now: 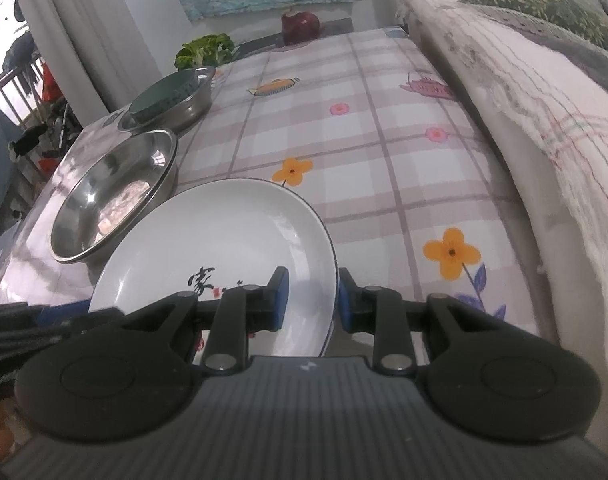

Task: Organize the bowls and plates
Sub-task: 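Carry the white plate over the stacked steel plates with both grippers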

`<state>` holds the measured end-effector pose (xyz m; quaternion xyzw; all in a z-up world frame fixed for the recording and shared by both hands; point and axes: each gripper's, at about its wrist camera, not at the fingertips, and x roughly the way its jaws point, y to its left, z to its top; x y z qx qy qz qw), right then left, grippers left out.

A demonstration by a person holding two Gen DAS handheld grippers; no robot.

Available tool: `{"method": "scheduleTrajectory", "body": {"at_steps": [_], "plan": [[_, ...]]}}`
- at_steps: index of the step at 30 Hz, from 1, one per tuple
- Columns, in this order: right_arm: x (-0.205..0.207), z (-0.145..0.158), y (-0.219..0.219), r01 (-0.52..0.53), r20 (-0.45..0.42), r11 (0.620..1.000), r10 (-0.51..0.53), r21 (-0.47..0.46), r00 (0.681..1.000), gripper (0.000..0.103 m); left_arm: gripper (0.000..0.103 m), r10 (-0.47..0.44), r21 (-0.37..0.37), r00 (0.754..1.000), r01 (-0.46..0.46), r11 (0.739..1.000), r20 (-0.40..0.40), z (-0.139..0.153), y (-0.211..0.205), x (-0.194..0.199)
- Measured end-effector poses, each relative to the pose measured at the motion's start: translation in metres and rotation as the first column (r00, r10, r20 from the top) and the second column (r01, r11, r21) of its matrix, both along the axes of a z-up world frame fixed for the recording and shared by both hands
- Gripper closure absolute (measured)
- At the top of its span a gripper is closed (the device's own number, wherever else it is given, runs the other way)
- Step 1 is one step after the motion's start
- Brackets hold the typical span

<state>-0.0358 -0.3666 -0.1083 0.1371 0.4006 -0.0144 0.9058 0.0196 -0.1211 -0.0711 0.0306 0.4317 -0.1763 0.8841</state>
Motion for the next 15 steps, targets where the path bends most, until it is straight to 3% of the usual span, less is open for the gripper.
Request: {"method": "scheduleTrajectory", "body": {"at_steps": [8,15], "plan": [[-0.004,-0.001,0.005,-0.010,0.012,0.999,0.011,-0.047,1.000,0.079,0.074,-0.019,0.075,1.000,0.017,0.997,0.016,-0.004,-0.009,0.004],[-0.017,0.000,0.012,-0.028,0.011,0.996,0.028,-0.079,1.000,0.079,0.070,-0.028,0.082,0.999,0.026,0.996,0.016,-0.008,-0.012,0.015]]}}
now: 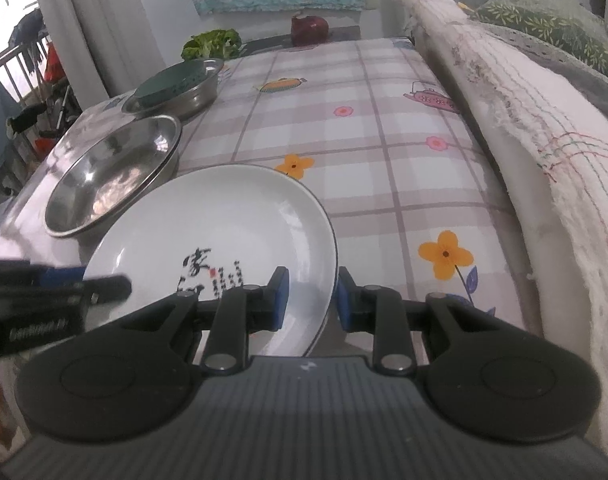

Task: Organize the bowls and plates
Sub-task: 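Carry the white plate over the stacked steel plates with both grippers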

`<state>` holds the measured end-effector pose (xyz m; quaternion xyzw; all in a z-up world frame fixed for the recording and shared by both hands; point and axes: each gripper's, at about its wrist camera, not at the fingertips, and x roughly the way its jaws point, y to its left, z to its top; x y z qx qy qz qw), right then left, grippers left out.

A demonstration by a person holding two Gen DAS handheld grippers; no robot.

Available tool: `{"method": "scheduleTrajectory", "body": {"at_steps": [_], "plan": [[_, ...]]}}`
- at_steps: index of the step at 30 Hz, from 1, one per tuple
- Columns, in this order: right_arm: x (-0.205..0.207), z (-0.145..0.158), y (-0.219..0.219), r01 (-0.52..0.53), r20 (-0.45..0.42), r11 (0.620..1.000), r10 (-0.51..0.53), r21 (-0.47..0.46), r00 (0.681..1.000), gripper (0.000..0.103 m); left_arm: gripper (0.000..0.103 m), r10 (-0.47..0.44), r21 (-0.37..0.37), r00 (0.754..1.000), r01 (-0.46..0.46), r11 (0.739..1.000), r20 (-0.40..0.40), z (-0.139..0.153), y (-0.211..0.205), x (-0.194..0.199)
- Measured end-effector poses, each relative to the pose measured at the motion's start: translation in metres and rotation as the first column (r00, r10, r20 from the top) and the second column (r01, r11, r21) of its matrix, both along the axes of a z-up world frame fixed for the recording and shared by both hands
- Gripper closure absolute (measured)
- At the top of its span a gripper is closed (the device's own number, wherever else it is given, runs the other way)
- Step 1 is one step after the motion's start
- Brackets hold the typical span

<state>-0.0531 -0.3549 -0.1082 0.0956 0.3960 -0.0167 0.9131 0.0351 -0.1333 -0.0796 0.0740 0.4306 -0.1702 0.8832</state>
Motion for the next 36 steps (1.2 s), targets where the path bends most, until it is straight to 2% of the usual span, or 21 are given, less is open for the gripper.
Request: {"method": "scheduleTrajectory", "body": {"at_steps": [16,21,27,36], "plan": [[0.000,-0.001,0.004,0.007,0.011,1.000,-0.007,-0.019,1.000,0.078,0.069,0.029,0.045,1.000,-0.028,0.999,-0.010,0.003,-0.011,0.002],[-0.002,-0.003,0.001,0.006,0.024,1.000,-0.006,-0.001,1.000,0.077,0.066,0.030,0.049,1.000,-0.030,0.998,-0.008,0.001,-0.014,0.004],[0.001,-0.005,0.002,0.022,0.031,1.000,-0.023,0.020,0.999,0.073,0.066,0.039,0.046,0.999,-0.039,0.998,-0.006,0.000,-0.015,0.005],[0.002,-0.003,0.002,0.026,0.025,0.999,-0.027,0.028,0.999,0.073,0.066,0.050,0.037,0.999,-0.050,0.998,-0.018,0.004,-0.014,0.005]]}}
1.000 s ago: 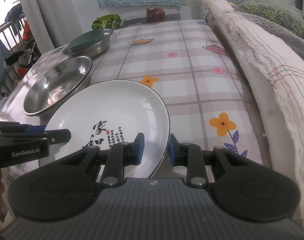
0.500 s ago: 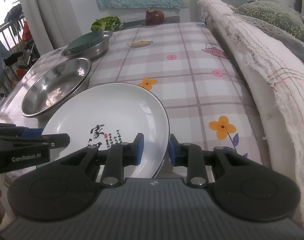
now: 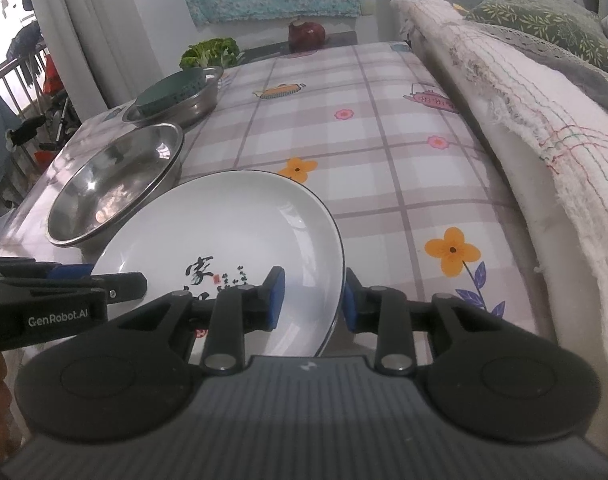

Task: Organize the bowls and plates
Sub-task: 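Carry the white plate over the stacked steel plates with both grippers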

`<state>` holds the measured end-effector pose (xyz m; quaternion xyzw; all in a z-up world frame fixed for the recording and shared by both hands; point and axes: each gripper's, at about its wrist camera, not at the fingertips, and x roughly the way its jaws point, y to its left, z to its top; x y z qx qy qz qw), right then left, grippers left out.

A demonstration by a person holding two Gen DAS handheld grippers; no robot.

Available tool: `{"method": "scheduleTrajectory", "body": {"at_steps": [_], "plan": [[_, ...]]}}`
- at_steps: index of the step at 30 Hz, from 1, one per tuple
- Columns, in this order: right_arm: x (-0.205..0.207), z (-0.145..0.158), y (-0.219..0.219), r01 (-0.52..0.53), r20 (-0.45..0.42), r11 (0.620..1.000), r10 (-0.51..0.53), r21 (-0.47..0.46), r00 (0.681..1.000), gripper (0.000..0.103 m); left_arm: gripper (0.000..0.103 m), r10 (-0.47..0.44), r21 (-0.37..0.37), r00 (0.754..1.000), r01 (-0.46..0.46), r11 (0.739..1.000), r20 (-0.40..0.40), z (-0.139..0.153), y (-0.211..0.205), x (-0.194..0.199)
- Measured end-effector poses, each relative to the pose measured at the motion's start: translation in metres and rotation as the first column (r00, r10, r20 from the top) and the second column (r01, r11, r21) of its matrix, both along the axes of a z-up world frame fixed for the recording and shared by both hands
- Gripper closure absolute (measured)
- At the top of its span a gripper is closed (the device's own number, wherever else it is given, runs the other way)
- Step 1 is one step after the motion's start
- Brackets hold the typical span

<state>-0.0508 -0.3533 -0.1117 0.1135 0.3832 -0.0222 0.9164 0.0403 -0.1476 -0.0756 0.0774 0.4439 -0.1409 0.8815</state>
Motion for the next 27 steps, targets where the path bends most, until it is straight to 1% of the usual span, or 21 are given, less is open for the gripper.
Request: {"method": "scheduleTrajectory", "body": {"at_steps": [12,19,21,23,25,27], "plan": [[-0.005,0.008,0.002,-0.001,0.016,1.000,0.001,-0.001,1.000,0.073,0.066,0.002,-0.010,1.000,-0.002,1.000,0.017,0.006,0.002,-0.005],[-0.009,0.010,0.000,0.002,0.022,1.000,-0.002,-0.003,1.000,0.073,0.066,-0.007,-0.029,1.000,0.008,1.000,0.029,0.008,0.006,-0.008],[-0.008,0.008,-0.002,0.008,0.014,1.000,-0.008,0.009,1.000,0.074,0.066,-0.012,-0.052,1.000,0.013,0.999,0.029,0.008,0.010,-0.009],[-0.010,0.005,-0.007,0.022,0.004,0.999,-0.022,0.043,1.000,0.075,0.070,-0.018,-0.083,0.999,0.020,0.996,0.027,0.009,0.016,-0.008],[-0.011,0.002,-0.013,0.039,-0.008,0.996,-0.039,0.082,0.999,0.076,0.075,-0.026,-0.120,1.000,0.028,0.992,0.014,0.009,0.024,-0.007],[-0.015,0.002,-0.017,0.046,-0.005,0.992,-0.046,0.121,0.999,0.078,0.078,-0.034,-0.152,0.999,0.032,0.988,-0.011,0.008,0.032,-0.005]]}}
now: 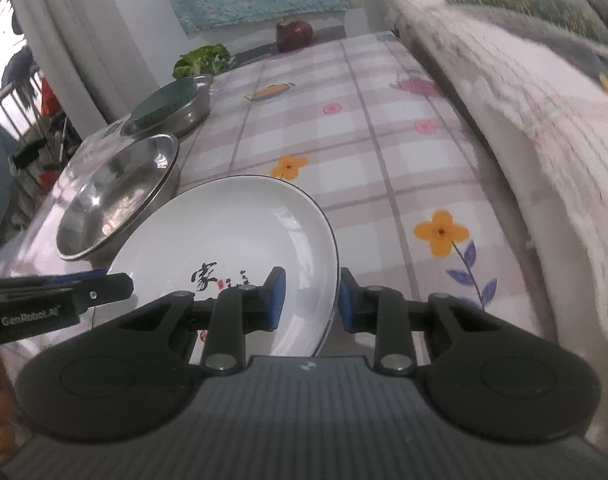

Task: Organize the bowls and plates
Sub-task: 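Carry the white plate over the stacked steel plates with both grippers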

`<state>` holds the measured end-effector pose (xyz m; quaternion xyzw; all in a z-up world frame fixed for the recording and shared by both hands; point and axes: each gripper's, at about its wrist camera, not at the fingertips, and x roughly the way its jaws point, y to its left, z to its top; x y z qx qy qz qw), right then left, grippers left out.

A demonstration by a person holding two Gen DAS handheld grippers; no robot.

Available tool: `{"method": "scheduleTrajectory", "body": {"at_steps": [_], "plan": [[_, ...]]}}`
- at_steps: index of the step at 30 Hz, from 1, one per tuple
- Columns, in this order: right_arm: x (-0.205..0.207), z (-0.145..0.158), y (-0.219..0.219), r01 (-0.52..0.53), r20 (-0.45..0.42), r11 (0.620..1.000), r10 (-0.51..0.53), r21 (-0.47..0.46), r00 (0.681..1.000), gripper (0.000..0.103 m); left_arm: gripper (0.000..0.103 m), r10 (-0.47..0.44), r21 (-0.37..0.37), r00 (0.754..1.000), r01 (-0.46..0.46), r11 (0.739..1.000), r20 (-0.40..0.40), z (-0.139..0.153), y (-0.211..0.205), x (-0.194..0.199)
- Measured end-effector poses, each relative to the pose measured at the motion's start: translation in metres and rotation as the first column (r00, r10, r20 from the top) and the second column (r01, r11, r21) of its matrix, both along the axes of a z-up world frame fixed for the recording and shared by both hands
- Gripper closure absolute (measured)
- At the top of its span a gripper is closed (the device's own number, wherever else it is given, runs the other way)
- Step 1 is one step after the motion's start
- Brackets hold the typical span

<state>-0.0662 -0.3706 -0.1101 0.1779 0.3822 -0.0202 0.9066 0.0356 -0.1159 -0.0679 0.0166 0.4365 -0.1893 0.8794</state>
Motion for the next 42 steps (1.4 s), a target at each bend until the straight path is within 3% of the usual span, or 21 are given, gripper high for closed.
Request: {"method": "scheduleTrajectory", "body": {"at_steps": [6,15,31,42], "plan": [[-0.004,-0.006,-0.003,0.009,-0.005,0.998,-0.009,0.055,1.000,0.079,0.085,-0.012,-0.091,0.994,0.002,0.996,-0.110,-0.014,0.012,0.012],[-0.006,-0.005,0.004,0.006,0.020,1.000,-0.006,0.002,1.000,0.079,0.084,-0.014,-0.084,0.998,0.008,0.996,-0.067,-0.013,0.010,0.008],[-0.017,0.011,-0.003,0.027,0.065,1.000,-0.027,0.002,0.998,0.079,0.084,-0.022,-0.091,0.999,0.024,0.996,0.023,0.014,0.002,-0.002],[-0.008,0.047,0.002,0.011,0.132,1.000,-0.009,-0.018,0.991,0.079,0.084,0.014,-0.137,0.997,-0.003,0.991,0.080,0.041,0.014,0.002]]}}
